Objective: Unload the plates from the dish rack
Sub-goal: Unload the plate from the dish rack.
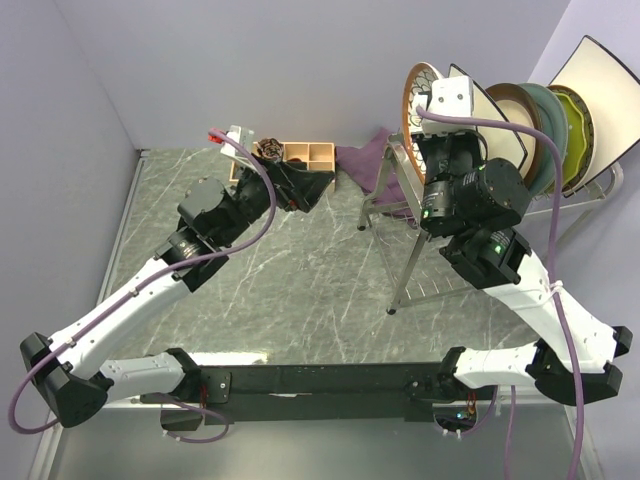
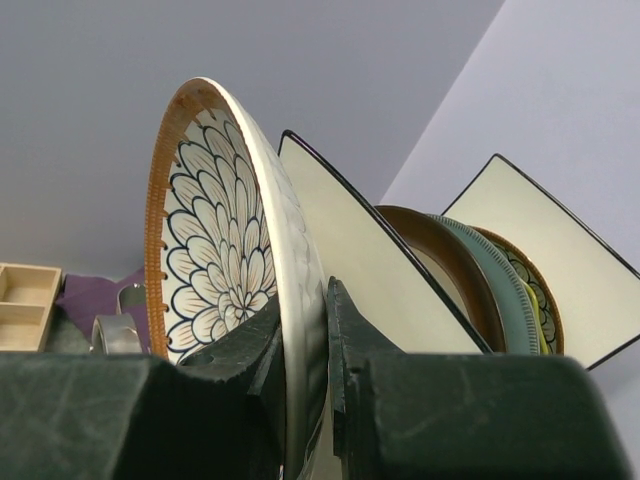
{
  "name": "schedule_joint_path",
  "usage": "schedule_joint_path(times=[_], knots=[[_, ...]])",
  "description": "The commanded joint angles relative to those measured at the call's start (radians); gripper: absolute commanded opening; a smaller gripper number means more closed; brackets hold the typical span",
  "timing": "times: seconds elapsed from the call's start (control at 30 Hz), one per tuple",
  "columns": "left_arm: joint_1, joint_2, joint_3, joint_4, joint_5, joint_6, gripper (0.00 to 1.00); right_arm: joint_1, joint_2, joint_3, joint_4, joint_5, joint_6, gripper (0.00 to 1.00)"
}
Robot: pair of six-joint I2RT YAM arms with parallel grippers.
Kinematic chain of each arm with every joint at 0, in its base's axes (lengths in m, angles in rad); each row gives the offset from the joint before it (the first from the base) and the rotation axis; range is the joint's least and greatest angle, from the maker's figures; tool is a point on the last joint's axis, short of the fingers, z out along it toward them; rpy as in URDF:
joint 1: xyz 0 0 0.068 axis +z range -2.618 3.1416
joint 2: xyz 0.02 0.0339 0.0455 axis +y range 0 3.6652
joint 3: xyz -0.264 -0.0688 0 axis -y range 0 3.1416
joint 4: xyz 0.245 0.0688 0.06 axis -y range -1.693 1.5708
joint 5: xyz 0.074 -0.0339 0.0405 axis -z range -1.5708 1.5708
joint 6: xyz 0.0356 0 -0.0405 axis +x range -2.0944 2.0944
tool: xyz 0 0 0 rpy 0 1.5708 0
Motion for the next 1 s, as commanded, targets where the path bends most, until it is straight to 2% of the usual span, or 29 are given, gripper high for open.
schedule_joint_path(times=[0.0,0.27,0.63,0.83,0.97], knots=[[0.023,-0.028,-0.021,0.057,0.053,-0.036,0.99,0.005,-0.013,0.092,0.11,-0.077,0.007,0.0],[0.029,-0.045,-0.041,0.066,0.07,-0.054,0.99,0.01,0.022,0.142,0.131,-0.077,-0.015,0.0],[0.035,-0.108,-0.037,-0.024,0.053,-0.054,0.99,0.052,0.09,0.265,0.078,-0.085,0.019,0.0],[0.037,-0.154,-0.066,-0.069,0.041,-0.079,0.99,0.088,0.125,0.34,-0.023,-0.117,0.114,0.0],[0.038,-0.202,-0.086,-0.119,0.03,-0.09,0.98,0.127,0.149,0.395,-0.131,-0.154,0.262,0.0]])
